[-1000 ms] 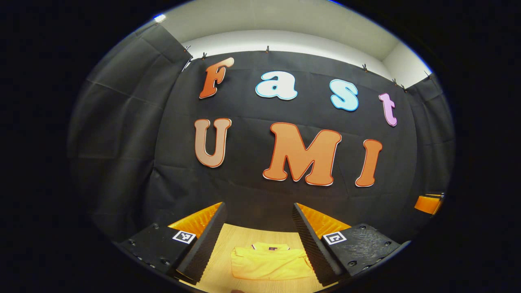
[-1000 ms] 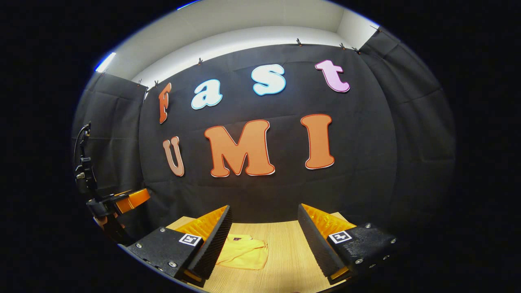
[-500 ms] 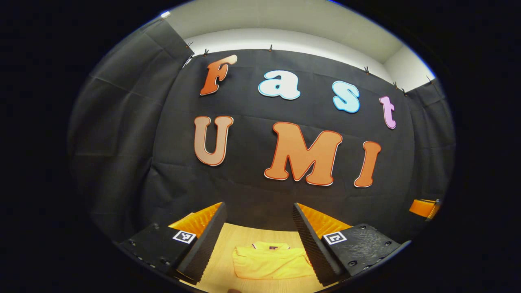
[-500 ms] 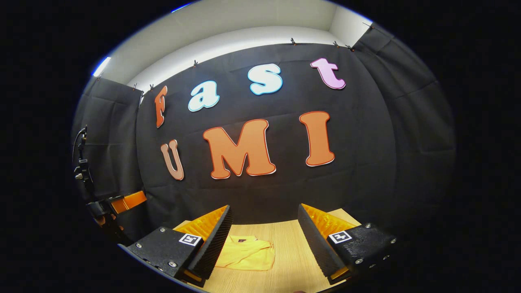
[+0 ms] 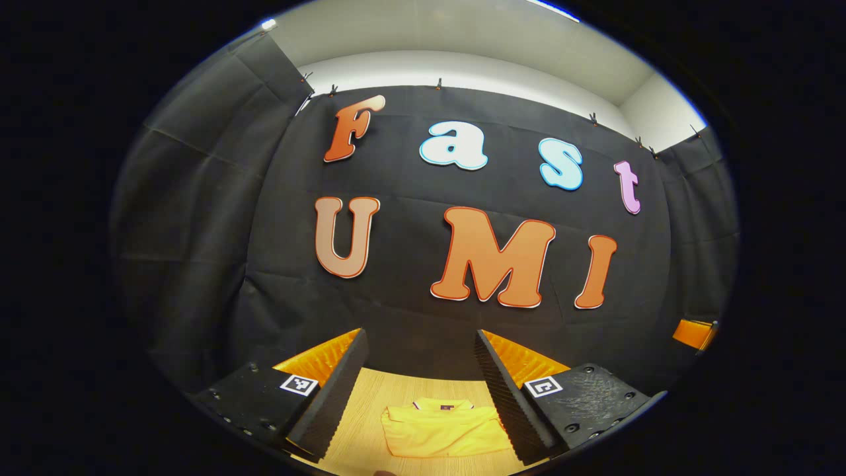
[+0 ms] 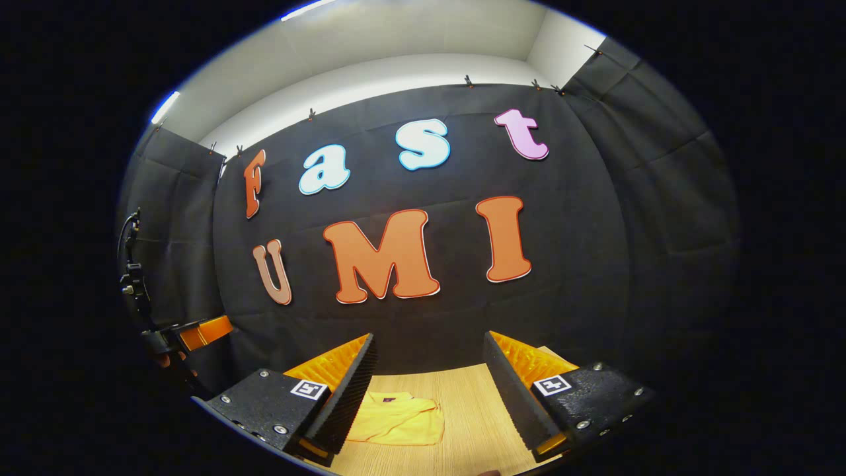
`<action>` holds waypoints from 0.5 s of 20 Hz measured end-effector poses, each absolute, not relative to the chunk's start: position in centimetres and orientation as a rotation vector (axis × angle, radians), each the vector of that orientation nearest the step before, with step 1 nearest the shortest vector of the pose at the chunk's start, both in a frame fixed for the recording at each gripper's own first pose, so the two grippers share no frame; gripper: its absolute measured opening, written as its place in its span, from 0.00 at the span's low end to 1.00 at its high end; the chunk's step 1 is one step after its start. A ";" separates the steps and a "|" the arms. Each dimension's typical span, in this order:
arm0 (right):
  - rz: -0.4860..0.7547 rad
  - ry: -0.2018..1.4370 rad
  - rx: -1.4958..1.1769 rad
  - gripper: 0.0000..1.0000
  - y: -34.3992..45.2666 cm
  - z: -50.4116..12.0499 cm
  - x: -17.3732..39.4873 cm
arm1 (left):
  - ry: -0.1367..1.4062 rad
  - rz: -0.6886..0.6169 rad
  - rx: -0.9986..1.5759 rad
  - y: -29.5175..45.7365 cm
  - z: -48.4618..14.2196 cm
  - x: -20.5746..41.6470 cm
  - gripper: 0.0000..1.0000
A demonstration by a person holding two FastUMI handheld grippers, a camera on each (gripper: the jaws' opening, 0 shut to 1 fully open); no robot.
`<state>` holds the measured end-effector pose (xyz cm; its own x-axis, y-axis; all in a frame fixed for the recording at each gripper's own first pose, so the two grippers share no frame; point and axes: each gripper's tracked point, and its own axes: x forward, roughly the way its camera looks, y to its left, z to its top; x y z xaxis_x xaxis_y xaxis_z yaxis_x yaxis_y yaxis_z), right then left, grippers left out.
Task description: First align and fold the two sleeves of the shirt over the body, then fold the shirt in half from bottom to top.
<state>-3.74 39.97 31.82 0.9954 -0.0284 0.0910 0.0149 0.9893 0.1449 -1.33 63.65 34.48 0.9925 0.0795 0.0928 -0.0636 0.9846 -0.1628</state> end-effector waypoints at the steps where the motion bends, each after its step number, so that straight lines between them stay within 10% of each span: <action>1: -0.029 -0.089 0.141 0.98 39.9 31.8 -3.8 | -0.095 0.072 -0.162 63.8 34.5 -1.3 0.98; 10: -0.031 -0.033 0.159 0.98 40.3 30.5 -4.4 | -0.108 0.037 -0.147 62.6 34.7 -1.6 0.98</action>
